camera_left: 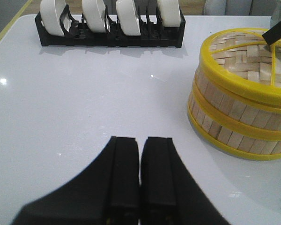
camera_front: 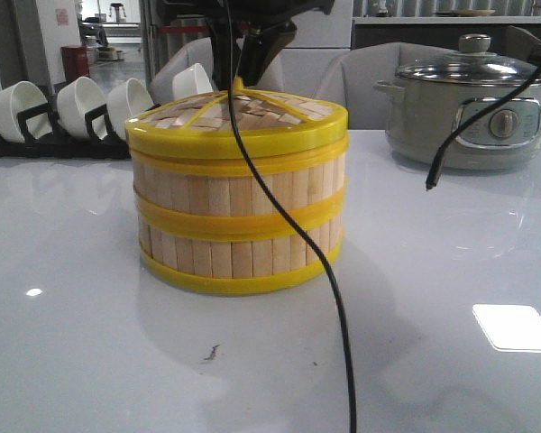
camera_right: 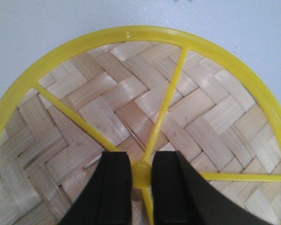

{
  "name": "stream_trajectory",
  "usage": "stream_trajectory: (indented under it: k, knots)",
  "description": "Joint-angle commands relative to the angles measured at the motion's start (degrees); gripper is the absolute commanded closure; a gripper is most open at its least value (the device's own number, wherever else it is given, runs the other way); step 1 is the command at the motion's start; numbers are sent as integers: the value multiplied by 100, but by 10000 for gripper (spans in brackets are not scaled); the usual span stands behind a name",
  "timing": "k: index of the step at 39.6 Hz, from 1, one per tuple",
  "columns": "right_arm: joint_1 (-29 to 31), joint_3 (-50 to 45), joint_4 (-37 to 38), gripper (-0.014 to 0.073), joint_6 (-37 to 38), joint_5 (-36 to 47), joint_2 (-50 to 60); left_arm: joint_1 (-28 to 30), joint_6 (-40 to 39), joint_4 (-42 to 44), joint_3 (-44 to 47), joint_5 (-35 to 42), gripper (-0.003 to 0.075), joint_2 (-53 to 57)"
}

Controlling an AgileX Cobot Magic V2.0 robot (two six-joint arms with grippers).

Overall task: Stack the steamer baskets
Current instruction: 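Lower the lid onto the top basket and open the right gripper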

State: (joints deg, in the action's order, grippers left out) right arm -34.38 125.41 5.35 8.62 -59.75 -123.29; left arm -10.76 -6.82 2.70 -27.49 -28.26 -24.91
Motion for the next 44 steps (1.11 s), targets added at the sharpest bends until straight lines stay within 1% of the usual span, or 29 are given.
stream_trajectory:
  k: [1,22,24,26,31,33,35,44]
  knots:
    - [11,188,112,537,-28,-118,370,20,-51,-18,-153,431,634,-19]
    - [11,188,112,526,22,-2,370,20,-51,-18,-153,431,634,-19]
    - [11,188,112,499,22,44,370,20,-51,-18,-153,431,634,-19]
    - [11,188,112,449,22,96,370,20,-51,-18,-153,431,634,-19]
    - [11,188,112,282,28,171,370,20,-51,-18,-153,431,634,-19]
    - [11,190,112,237,28,186,370,20,-51,-18,-153,431,634,-19]
    - [11,190,112,220,28,197,378,20,-51,-18,-153,431,634,-19]
    - [25,190,112,221,28,509,583,20,-51,-18,-153,431,634,-19]
